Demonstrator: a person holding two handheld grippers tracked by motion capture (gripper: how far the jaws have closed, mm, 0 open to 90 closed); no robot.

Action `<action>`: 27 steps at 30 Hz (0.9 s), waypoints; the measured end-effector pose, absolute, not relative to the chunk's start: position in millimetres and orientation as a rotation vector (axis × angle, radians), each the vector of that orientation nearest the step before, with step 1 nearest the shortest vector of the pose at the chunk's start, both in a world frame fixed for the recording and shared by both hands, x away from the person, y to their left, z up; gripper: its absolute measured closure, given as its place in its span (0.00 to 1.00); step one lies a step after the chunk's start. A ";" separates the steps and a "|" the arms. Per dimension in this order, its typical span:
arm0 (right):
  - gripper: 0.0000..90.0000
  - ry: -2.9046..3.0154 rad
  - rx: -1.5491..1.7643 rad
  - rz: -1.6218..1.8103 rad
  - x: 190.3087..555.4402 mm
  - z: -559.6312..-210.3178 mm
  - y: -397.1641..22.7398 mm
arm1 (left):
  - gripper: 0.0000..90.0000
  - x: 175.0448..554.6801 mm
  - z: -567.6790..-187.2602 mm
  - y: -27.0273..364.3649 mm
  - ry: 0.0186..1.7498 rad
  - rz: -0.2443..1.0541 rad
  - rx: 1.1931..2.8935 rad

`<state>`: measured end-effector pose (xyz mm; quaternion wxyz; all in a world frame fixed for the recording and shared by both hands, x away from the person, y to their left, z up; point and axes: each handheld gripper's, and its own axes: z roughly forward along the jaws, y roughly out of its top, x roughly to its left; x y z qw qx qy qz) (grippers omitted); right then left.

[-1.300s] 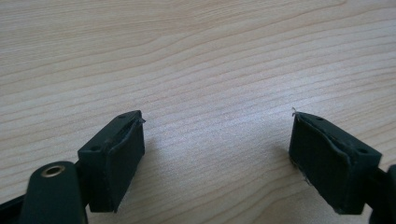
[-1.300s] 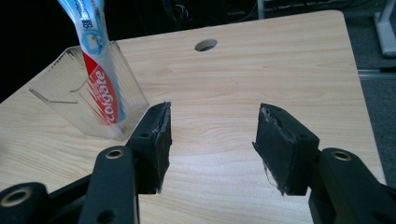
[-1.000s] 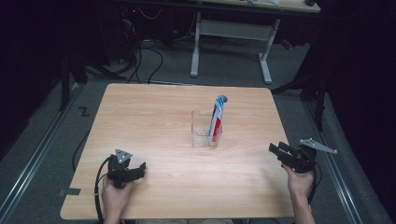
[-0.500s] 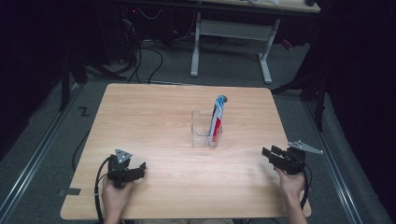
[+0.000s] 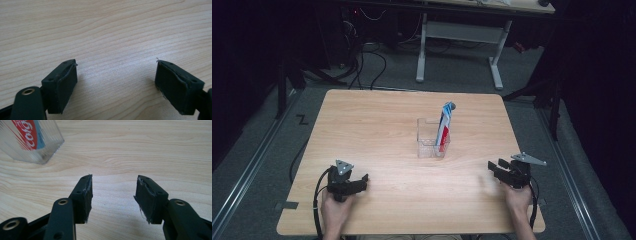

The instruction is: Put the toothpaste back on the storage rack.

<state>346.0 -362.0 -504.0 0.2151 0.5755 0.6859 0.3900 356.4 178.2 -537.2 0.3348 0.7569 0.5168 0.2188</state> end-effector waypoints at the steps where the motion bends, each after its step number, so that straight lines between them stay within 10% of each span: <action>1: 0.53 1.901 1.592 1.081 346.4 -505.4 -361.4 | 0.20 356.4 -537.2 178.2 1.349 0.571 1.976; 27: 0.51 1.957 1.525 0.893 348.8 -529.2 -343.5 | 0.20 356.7 -537.3 178.1 1.349 0.571 1.975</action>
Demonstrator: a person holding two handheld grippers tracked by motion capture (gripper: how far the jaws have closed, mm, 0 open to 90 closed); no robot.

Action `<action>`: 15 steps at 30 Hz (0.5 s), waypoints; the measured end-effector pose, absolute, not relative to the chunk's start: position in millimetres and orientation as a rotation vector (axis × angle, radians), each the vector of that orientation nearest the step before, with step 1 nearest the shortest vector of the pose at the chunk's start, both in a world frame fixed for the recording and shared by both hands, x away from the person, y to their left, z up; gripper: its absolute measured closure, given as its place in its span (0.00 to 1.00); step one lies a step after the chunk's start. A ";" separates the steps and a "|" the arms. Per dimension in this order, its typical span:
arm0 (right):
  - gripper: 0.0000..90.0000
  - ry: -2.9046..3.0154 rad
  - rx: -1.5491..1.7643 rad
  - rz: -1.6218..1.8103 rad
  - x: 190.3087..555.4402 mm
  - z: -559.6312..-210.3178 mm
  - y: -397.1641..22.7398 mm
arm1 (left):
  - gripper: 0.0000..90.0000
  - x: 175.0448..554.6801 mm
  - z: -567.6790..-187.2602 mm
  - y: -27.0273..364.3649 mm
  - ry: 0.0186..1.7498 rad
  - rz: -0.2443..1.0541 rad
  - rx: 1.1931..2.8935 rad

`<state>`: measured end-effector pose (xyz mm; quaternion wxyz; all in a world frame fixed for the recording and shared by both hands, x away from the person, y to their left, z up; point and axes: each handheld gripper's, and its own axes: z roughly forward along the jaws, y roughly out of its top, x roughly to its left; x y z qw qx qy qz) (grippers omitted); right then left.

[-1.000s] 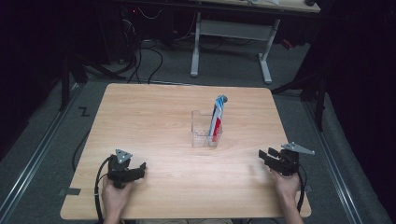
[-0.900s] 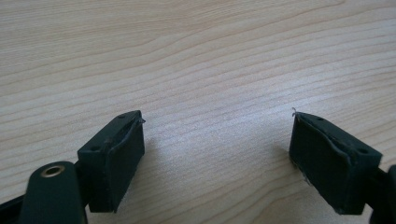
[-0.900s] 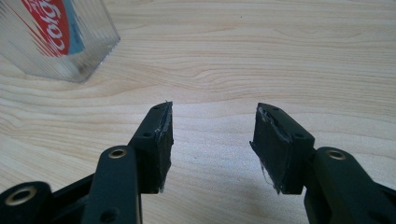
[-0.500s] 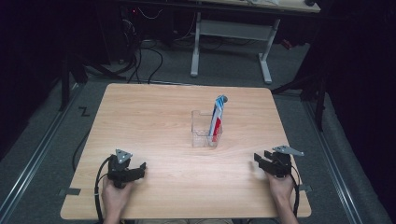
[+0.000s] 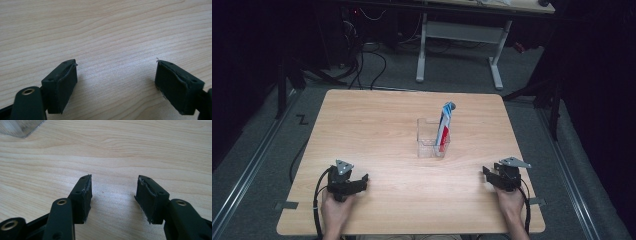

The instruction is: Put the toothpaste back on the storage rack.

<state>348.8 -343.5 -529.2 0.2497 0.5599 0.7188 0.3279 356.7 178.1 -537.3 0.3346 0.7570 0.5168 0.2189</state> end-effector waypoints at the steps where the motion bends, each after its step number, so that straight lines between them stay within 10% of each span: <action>1: 0.51 1.962 1.522 0.886 349.1 -529.3 -343.0 | 0.20 356.7 -537.3 178.1 1.348 0.571 1.976; 15: 0.45 1.990 1.512 0.849 350.4 -530.2 -339.5 | 0.20 356.6 -537.3 178.2 1.348 0.571 1.976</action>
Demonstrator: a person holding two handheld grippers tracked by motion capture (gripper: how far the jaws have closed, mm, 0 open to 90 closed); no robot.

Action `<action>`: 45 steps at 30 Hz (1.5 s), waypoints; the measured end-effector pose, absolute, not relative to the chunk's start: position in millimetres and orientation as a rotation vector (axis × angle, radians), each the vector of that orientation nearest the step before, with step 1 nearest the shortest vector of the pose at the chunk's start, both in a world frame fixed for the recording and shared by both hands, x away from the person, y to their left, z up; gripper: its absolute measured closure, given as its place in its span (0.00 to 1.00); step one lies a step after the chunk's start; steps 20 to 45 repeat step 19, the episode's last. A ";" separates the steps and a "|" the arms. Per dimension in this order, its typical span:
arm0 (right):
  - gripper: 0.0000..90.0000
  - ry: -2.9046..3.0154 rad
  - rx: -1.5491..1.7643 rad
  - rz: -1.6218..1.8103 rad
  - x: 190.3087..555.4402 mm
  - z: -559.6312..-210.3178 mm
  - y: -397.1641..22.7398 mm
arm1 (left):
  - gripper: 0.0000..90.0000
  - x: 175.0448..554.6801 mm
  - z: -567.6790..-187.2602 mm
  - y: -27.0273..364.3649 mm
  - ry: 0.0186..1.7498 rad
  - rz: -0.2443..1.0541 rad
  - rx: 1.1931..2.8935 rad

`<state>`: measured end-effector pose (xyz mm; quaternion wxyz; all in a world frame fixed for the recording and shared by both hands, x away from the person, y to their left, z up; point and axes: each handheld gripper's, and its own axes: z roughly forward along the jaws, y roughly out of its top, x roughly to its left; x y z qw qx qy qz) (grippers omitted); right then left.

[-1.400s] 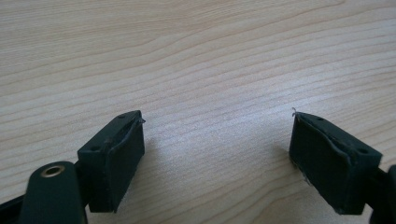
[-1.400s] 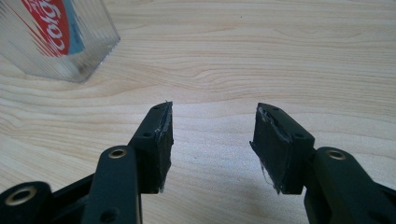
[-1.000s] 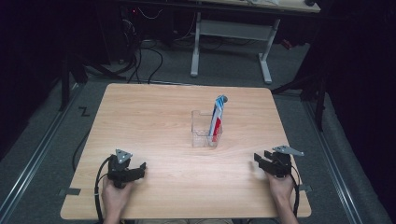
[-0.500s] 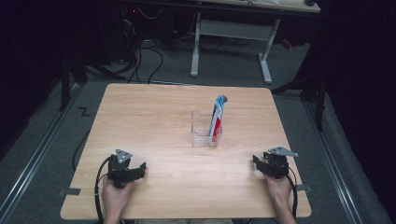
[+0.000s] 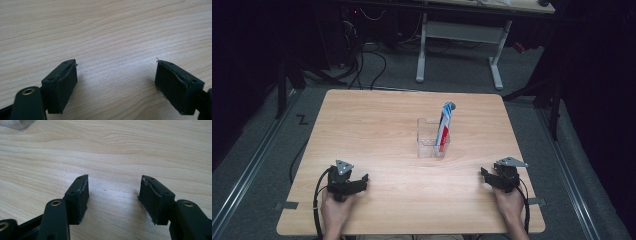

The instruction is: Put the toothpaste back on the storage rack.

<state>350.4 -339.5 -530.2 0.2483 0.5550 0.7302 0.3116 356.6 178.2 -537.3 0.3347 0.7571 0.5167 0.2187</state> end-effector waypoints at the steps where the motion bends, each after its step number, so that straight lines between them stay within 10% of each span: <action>1: 0.45 1.991 1.512 0.849 350.4 -530.2 -339.5 | 0.20 356.6 -537.3 178.2 1.348 0.571 1.975; 45: 0.43 1.998 1.506 0.851 350.6 -530.3 -339.4 | 0.20 356.6 -537.3 178.1 1.349 0.571 1.975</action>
